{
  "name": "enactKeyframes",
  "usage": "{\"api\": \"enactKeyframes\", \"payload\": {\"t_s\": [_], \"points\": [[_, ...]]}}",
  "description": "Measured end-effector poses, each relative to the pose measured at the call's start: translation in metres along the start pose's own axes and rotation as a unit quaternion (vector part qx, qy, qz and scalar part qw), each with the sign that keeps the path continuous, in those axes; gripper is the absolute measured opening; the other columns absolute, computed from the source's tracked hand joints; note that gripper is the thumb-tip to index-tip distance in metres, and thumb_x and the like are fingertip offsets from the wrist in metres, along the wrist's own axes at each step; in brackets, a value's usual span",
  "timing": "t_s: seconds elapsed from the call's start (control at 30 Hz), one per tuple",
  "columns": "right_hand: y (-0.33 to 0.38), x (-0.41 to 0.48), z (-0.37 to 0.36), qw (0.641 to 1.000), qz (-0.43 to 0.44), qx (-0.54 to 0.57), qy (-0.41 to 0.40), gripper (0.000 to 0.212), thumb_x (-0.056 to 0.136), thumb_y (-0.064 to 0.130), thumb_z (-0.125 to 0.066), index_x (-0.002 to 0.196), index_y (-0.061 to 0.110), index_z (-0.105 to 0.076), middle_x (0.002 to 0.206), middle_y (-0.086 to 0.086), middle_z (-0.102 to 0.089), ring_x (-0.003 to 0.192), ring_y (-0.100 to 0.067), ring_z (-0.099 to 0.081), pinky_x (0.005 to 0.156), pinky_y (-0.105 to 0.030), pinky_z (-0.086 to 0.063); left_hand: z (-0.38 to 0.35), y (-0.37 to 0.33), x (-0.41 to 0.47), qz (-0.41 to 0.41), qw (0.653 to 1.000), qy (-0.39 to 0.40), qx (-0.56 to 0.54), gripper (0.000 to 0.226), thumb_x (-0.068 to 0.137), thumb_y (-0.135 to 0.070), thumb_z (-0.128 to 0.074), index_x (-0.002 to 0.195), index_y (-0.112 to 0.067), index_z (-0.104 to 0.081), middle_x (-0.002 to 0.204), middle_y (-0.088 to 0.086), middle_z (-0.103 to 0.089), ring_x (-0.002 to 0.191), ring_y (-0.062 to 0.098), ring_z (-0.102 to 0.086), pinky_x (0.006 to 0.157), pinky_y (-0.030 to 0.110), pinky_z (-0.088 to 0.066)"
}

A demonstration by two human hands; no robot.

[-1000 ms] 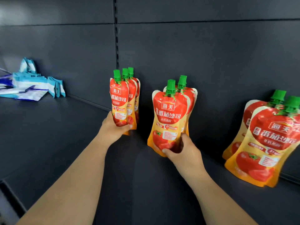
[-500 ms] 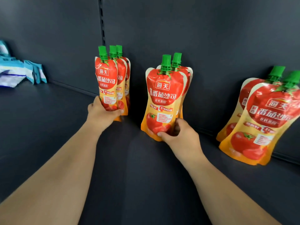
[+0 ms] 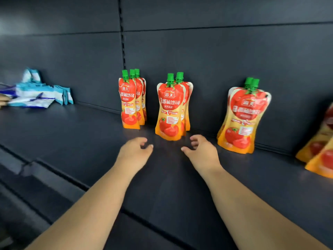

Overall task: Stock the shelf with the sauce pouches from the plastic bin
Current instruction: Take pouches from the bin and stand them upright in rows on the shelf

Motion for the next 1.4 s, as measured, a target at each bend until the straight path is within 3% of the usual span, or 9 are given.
{"api": "enactKeyframes", "payload": {"t_s": [0.3,0.47,0.53,0.63,0.7,0.8,0.9,1.07,1.4], "points": [[-0.042,-0.213,0.141,0.983,0.106,-0.151,-0.008,0.034,0.09,0.038,-0.053,0.12,0.021,-0.057,0.122,0.006,-0.058,0.116,-0.011,-0.048,0.092,-0.02,-0.038,0.007,-0.072,-0.23,-0.174,0.982,0.071,0.012,0.021,0.091,-0.024,-0.051,0.107,-0.027,-0.064,0.099,-0.021,-0.056,0.091,-0.007,-0.048,0.078,0.005,-0.032],[-0.091,-0.348,0.234,0.965,0.086,-0.247,0.004,0.04,0.089,0.041,-0.054,0.124,0.024,-0.057,0.129,0.009,-0.056,0.125,-0.009,-0.044,0.097,-0.014,-0.03,-0.017,-0.106,-0.345,-0.266,0.943,0.199,0.018,0.024,0.088,-0.022,-0.054,0.076,-0.042,-0.055,0.087,-0.03,-0.055,0.087,-0.026,-0.045,0.072,-0.007,-0.031],[-0.108,-0.397,0.253,0.961,0.041,-0.274,0.006,0.035,0.085,0.037,-0.062,0.114,0.018,-0.066,0.117,0.004,-0.065,0.115,-0.016,-0.056,0.092,-0.018,-0.036,-0.034,-0.106,-0.386,-0.275,0.931,0.238,0.016,0.019,0.089,-0.023,-0.052,0.08,-0.039,-0.058,0.086,-0.031,-0.054,0.083,-0.026,-0.046,0.067,-0.006,-0.033],[-0.145,-0.454,0.266,0.956,-0.032,-0.289,-0.032,0.027,0.067,0.036,-0.068,0.081,0.014,-0.075,0.08,-0.001,-0.074,0.076,-0.021,-0.071,0.067,-0.028,-0.054,-0.069,-0.095,-0.429,-0.281,0.916,0.286,0.013,0.013,0.09,-0.024,-0.052,0.09,-0.029,-0.063,0.085,-0.032,-0.051,0.079,-0.013,-0.051,0.069,-0.006,-0.032],[-0.168,-0.493,0.266,0.954,-0.098,-0.282,-0.034,0.03,0.066,0.036,-0.064,0.082,0.012,-0.075,0.082,-0.004,-0.074,0.078,-0.025,-0.071,0.07,-0.033,-0.055,-0.097,-0.084,-0.455,-0.269,0.904,0.332,0.007,0.012,0.09,-0.024,-0.052,0.088,-0.031,-0.062,0.084,-0.031,-0.051,0.082,-0.007,-0.05,0.07,-0.006,-0.032],[-0.192,-0.546,0.266,0.939,-0.196,-0.277,-0.059,0.031,0.083,0.035,-0.062,0.105,0.013,-0.07,0.109,-0.009,-0.069,0.107,-0.026,-0.06,0.09,-0.029,-0.044,-0.133,-0.068,-0.488,-0.253,0.887,0.386,-0.005,0.013,0.089,-0.018,-0.055,0.09,-0.023,-0.067,0.086,-0.019,-0.059,0.085,0.003,-0.053,0.067,-0.002,-0.033],[-0.212,-0.586,0.262,0.921,-0.274,-0.276,-0.033,0.032,0.09,0.032,-0.055,0.117,0.018,-0.063,0.123,-0.005,-0.062,0.117,-0.024,-0.052,0.094,-0.027,-0.037,-0.16,-0.054,-0.512,-0.221,0.872,0.437,0.003,0.017,0.088,-0.017,-0.055,0.094,-0.013,-0.07,0.092,-0.004,-0.066,0.091,0.014,-0.059,0.073,0.017,-0.039],[-0.248,-0.636,0.26,0.882,-0.375,-0.285,0.0,0.035,0.092,0.039,-0.05,0.12,0.02,-0.059,0.124,0.001,-0.061,0.114,-0.02,-0.054,0.088,-0.024,-0.04,-0.191,-0.033,-0.548,-0.181,0.861,0.475,0.027,0.023,0.091,-0.019,-0.052,0.104,-0.008,-0.067,0.106,0.004,-0.068,0.1,0.02,-0.059,0.074,0.021,-0.036],[-0.4,-0.692,0.271,0.877,-0.42,-0.208,0.104,0.033,0.093,0.036,-0.049,0.113,0.014,-0.063,0.114,-0.005,-0.066,0.102,-0.023,-0.061,0.084,-0.029,-0.047,-0.28,0.009,-0.657,-0.003,0.86,0.494,0.132,0.026,0.093,-0.028,-0.047,0.107,-0.014,-0.063,0.112,0.002,-0.064,0.103,0.019,-0.056,0.077,0.023,-0.035]]}}
Point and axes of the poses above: each hand's wrist, its own x-axis towards the middle knuckle, its own z-axis out of the back of the hand, y = z × x, the point moved 2 cm from there along x, towards the middle knuckle
